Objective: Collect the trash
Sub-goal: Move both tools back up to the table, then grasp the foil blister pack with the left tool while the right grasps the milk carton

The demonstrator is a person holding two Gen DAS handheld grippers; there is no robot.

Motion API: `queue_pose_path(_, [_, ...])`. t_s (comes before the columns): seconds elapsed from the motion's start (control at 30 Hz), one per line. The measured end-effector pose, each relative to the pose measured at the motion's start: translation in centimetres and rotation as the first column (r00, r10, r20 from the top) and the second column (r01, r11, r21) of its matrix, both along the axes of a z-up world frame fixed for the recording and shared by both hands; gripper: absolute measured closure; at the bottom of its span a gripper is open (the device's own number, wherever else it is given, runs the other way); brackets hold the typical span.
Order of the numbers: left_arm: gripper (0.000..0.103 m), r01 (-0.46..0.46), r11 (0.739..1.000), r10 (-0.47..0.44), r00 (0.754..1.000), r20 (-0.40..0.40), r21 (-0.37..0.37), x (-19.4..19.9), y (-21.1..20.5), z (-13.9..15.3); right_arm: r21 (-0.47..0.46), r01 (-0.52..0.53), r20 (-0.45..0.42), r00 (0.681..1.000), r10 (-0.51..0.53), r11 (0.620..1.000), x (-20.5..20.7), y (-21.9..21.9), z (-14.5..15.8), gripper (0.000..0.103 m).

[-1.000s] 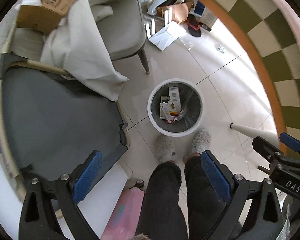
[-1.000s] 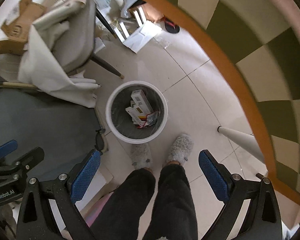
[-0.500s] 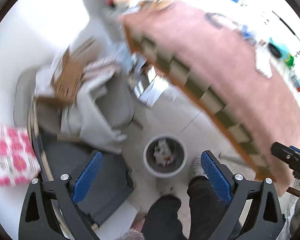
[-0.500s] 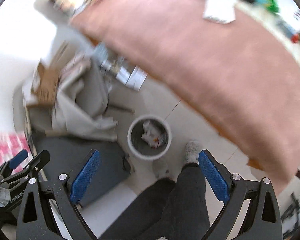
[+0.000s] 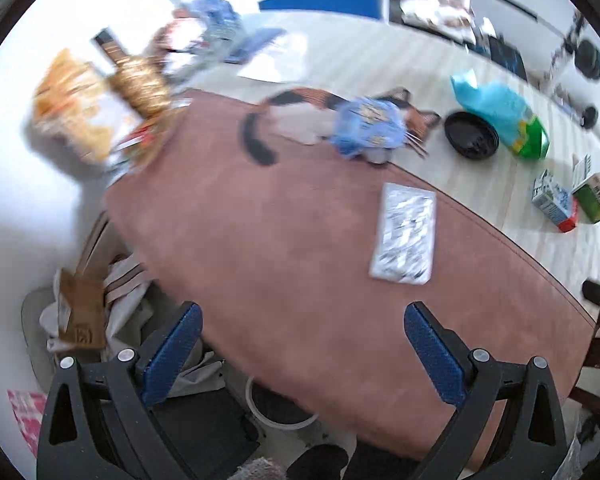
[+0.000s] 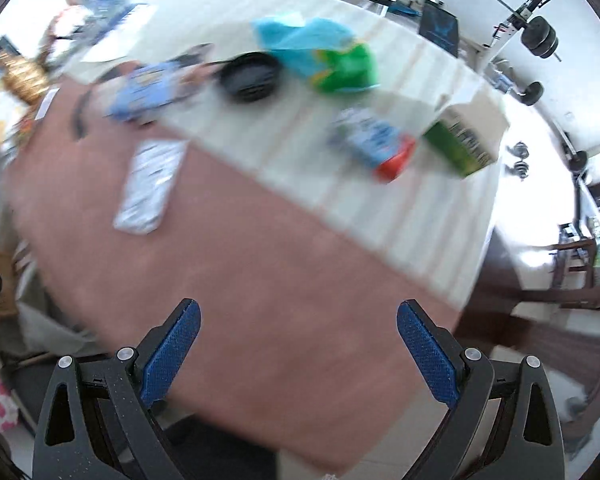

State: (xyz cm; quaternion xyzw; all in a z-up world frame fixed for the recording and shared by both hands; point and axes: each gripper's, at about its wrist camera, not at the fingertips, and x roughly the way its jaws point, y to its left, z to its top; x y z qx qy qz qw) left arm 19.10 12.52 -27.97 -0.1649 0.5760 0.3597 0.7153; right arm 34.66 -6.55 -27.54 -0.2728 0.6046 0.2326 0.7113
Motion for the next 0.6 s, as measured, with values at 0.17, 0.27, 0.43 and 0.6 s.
queue_pose_path(0.17, [0.0,0.017,0.998,-0.024,0.993,-0.117,-0.053,6.7,0.8,-4.6,-0.12,-0.065,-0.001,0.998,0.065,0.991,7.6,2.1,-4.6,0.003])
queue_pose_path(0.27, [0.0,0.011,0.997,-0.024,0.986,-0.162,-0.08,9.0,1.4,-6.6,-0.177,-0.123,-0.01,0.992,0.123,0.976,10.6,3.7,-7.2,0.003])
queue_pose_path(0.43, [0.0,0.005,0.995,-0.027,0.978,-0.209,-0.103,11.0,2.4,-8.8,-0.237,-0.201,-0.037,0.979,0.198,0.95,13.6,6.8,-11.5,0.003])
queue_pose_path(0.6, [0.0,0.009,0.992,-0.036,0.974,-0.222,-0.125,12.1,3.1,-10.1,-0.155,-0.187,-0.099,0.98,0.173,0.97,15.6,7.4,-12.9,0.012])
